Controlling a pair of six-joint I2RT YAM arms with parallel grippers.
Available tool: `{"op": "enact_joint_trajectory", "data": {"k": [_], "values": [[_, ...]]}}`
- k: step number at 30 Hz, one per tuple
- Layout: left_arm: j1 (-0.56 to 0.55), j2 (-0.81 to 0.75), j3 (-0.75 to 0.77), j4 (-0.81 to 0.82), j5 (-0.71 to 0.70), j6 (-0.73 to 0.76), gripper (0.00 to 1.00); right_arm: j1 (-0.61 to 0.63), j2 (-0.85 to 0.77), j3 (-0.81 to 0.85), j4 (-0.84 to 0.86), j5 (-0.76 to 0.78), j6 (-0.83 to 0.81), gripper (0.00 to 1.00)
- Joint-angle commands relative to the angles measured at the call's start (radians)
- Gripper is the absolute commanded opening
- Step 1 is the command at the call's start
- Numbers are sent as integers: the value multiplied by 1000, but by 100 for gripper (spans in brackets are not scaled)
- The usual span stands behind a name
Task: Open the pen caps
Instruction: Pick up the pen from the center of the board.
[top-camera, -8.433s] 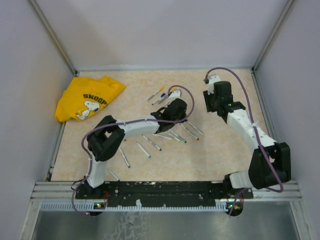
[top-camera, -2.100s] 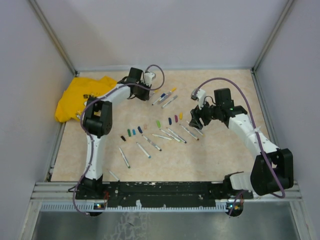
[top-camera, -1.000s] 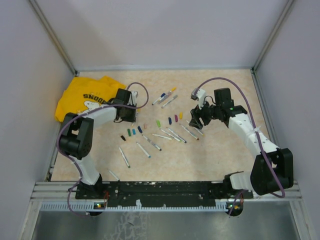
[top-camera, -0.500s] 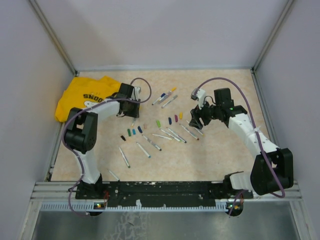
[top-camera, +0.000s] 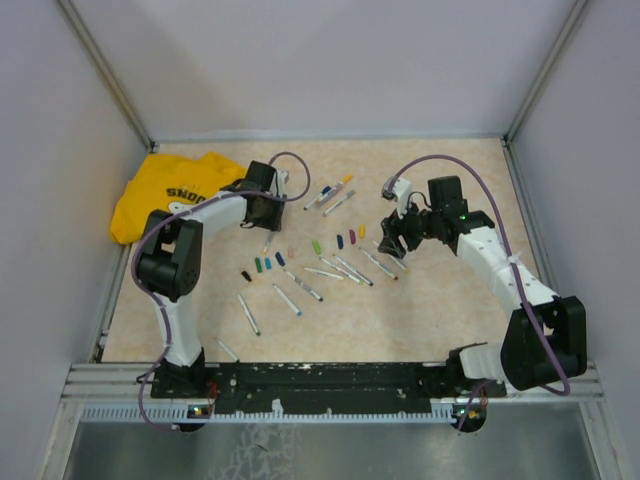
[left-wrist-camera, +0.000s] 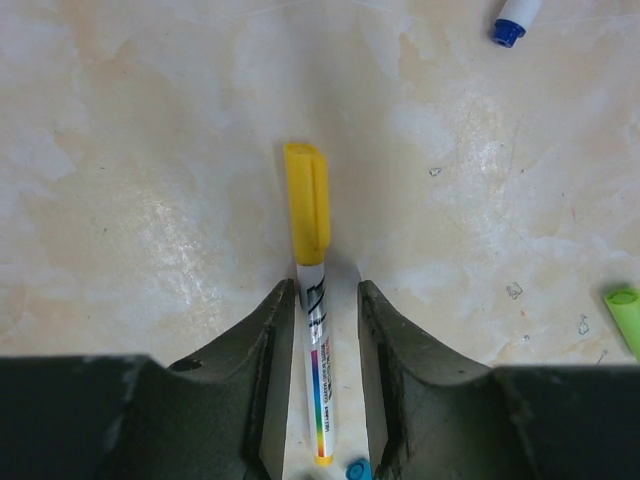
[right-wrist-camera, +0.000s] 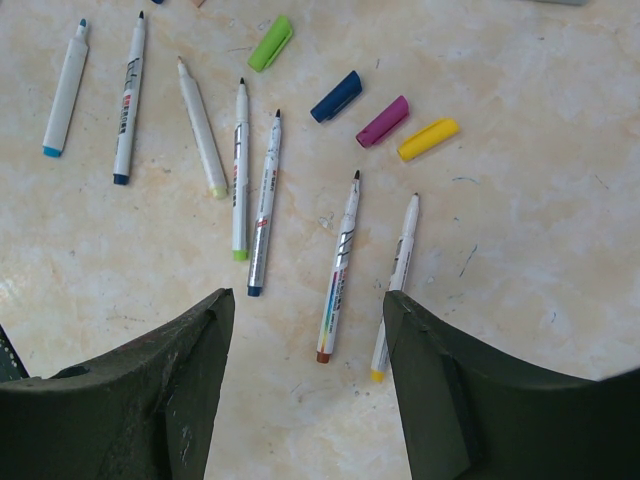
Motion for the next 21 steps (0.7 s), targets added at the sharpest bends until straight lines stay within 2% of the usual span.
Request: {"op": "enact_joint_trajectory", "data": {"k": [1, 5, 9, 15, 21], "values": [[-8, 30, -33, -94, -60, -10, 36, 8, 8, 56, 16, -16, -9, 62], [-8, 14, -39, -99, -65, -14, 31, 6, 9, 56, 17, -16, -9, 62], [-8, 27, -34, -104, -59, -8, 17, 7, 7, 56, 15, -17, -9, 62], [-8, 40, -19, -101, -81, -4, 1, 7, 6, 56, 17, -30, -6, 62], [-9, 11, 31, -82, -161, -9, 0, 9, -3, 49, 23, -71, -2, 62]]}}
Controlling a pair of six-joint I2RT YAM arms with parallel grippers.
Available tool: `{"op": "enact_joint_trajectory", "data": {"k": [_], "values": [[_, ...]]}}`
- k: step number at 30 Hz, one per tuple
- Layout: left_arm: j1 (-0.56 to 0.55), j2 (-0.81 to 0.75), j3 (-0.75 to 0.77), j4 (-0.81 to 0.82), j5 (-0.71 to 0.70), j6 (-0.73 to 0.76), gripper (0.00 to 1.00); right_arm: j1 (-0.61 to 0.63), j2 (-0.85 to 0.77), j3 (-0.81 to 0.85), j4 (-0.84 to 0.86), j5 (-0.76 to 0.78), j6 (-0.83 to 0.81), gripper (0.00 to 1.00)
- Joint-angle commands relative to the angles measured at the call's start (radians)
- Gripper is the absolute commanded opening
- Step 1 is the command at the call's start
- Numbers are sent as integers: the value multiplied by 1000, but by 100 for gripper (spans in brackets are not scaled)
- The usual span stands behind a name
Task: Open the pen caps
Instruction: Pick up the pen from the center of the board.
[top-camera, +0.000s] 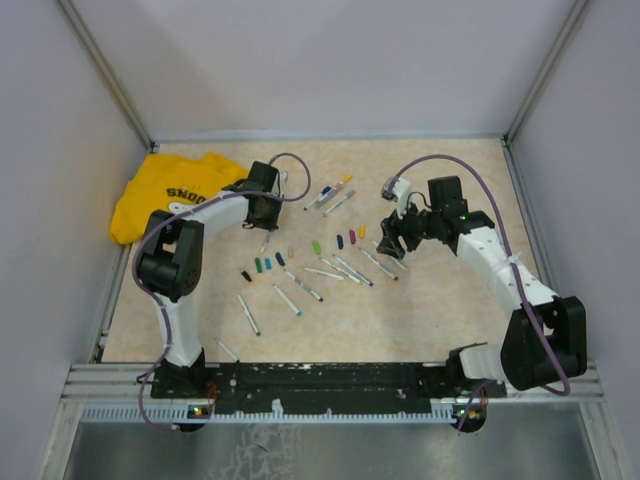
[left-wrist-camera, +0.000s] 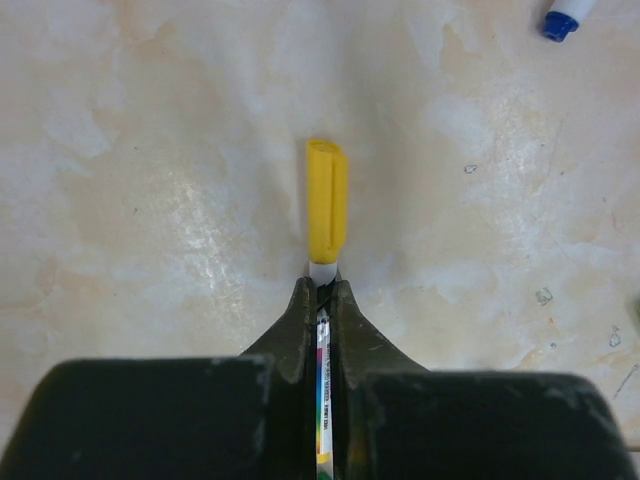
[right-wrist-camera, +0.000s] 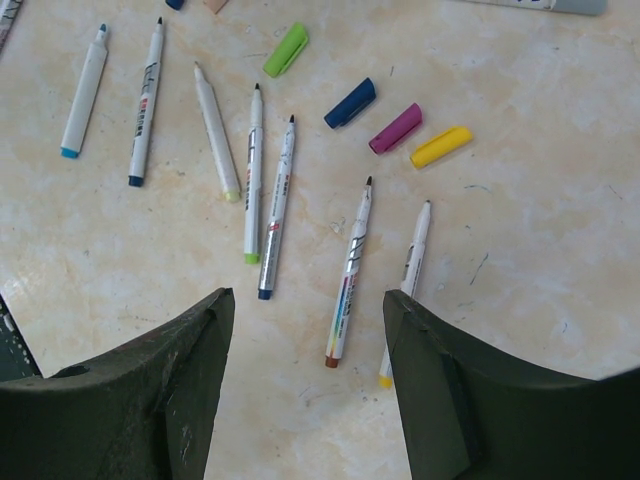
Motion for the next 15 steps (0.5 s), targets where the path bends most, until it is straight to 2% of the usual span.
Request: {"op": "enact_joint_trajectory", "data": {"k": [1, 5, 10, 15], "values": [[-2, 0, 29, -55, -87, -8, 0, 7, -7, 46, 30, -55, 0, 62], [-3, -81, 16, -9, -111, -21, 0, 9, -29, 31, 51, -83, 8, 61], [-9, -228, -79, 87, -105, -41, 0, 9, -65, 9, 87, -121, 16, 61], [-30, -386, -196, 169, -33, -79, 0, 9, -104, -21, 131, -159, 29, 61]]}}
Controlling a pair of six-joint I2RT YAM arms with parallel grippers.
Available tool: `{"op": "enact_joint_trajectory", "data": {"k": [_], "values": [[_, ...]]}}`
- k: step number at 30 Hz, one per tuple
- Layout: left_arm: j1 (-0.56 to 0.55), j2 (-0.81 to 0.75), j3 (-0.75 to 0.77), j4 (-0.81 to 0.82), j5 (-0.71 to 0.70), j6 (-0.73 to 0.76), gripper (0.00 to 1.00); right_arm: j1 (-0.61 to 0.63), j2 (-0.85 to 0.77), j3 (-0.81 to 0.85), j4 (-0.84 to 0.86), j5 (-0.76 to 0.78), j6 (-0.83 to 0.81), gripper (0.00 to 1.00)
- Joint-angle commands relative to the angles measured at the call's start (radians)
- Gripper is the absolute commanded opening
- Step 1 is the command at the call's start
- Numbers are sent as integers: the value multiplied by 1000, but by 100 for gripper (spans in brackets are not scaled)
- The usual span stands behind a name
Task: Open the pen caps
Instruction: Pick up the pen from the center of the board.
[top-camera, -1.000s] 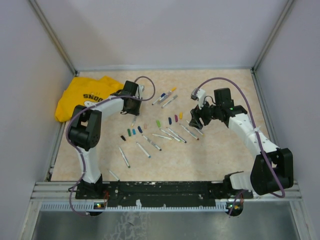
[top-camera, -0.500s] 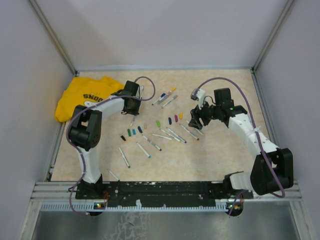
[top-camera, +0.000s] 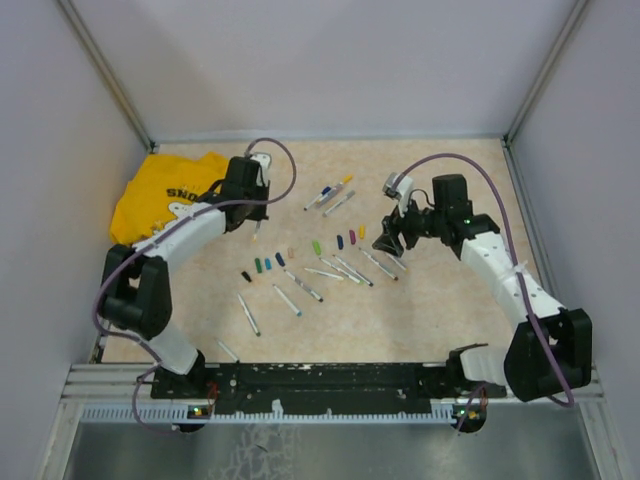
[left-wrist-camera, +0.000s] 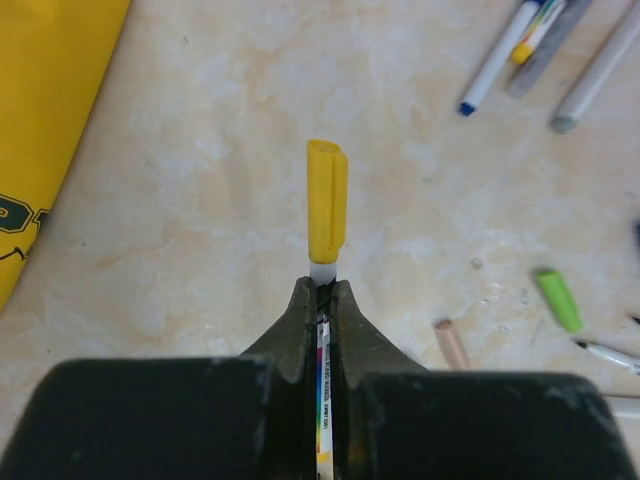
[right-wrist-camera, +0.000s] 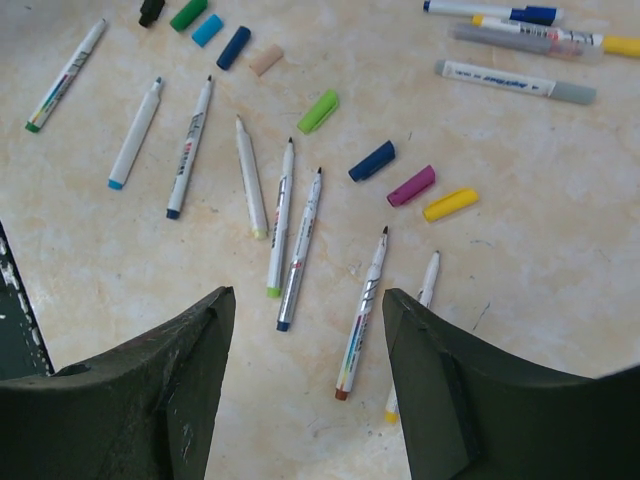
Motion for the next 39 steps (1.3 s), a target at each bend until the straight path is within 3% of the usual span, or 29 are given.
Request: {"op": "enact_joint_trajectory", "data": {"k": [1, 10, 17, 31, 39], "values": [[-27, -146, -99, 122, 72, -51, 0, 8, -72, -25, 103, -73, 18, 61], [-129, -491, -444, 463, 276, -203, 0, 8, -135, -87, 184, -167, 48, 61], [-295, -636, -648, 714, 261, -301, 0, 10, -168, -149, 267, -287, 82, 60], [-549, -638, -859, 1198, 27, -371, 0, 92, -160, -177, 298, -352, 86, 60], [-605, -602, -931, 1433, -85, -389, 0, 137, -147, -240, 476, -352, 239, 60]]}}
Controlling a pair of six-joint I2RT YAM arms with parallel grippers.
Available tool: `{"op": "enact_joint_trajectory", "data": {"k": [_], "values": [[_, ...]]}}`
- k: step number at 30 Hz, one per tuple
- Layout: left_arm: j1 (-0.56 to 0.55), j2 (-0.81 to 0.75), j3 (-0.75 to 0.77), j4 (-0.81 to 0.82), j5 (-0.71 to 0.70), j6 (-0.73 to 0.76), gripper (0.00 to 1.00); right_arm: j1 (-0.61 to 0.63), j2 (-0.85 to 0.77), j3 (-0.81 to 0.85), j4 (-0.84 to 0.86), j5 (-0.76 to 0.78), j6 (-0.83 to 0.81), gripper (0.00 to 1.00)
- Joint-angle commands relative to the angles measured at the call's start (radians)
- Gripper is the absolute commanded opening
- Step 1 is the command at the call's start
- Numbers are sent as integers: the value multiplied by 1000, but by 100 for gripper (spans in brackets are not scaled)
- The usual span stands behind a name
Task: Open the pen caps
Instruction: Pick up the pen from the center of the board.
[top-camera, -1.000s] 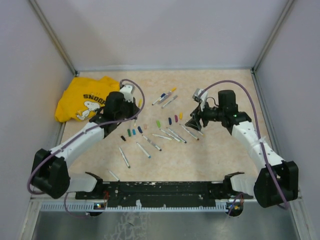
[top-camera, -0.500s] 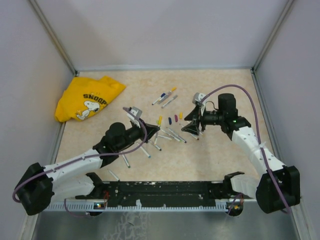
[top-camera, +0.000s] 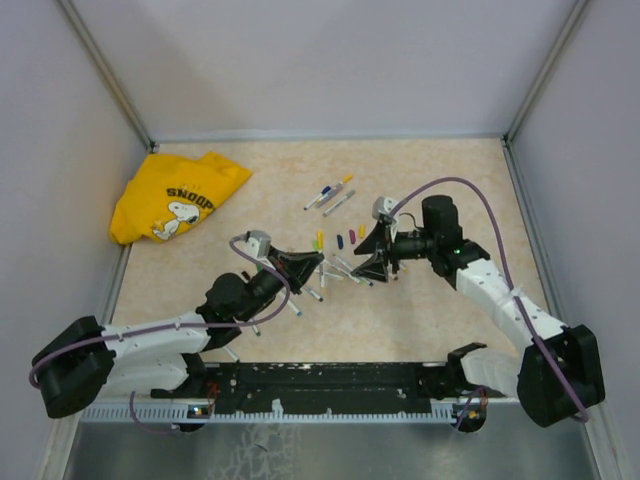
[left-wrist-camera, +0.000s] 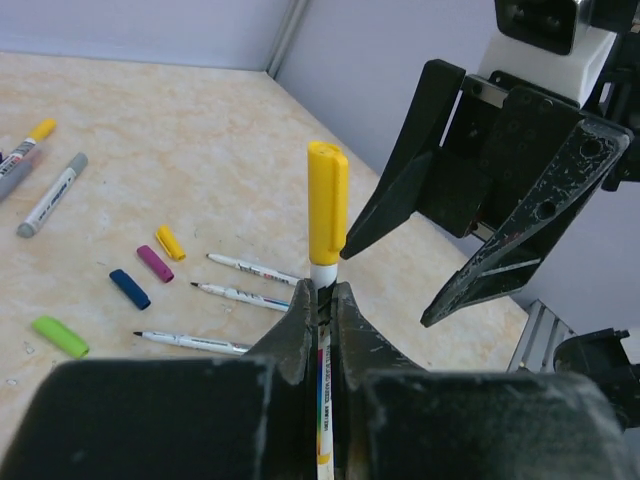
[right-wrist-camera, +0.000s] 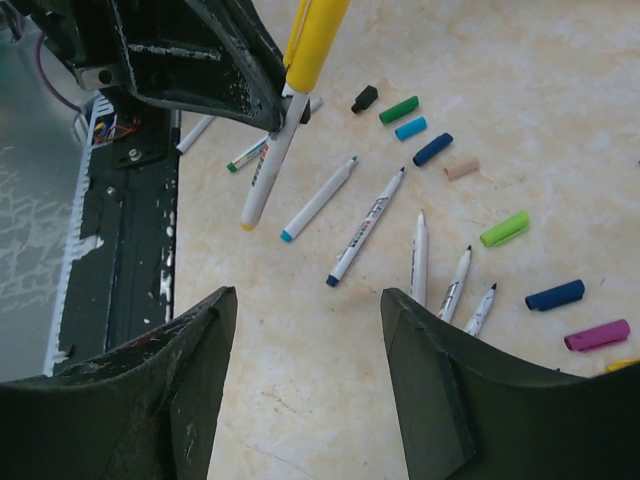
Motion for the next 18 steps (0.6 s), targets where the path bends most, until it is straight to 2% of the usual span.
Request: {"op": "enact_joint_trajectory", "data": {"k": [1, 10, 18], "values": [[-26, 29, -36, 221, -91, -28, 0, 18, -11, -33, 180, -24, 112, 60], [-64, 139, -14, 364, -174, -33, 0, 36, -23, -122, 424, -12, 272, 60], [-93, 270, 37, 478, -201, -15, 0, 72, -3, -143, 517, -23, 372, 65]]}}
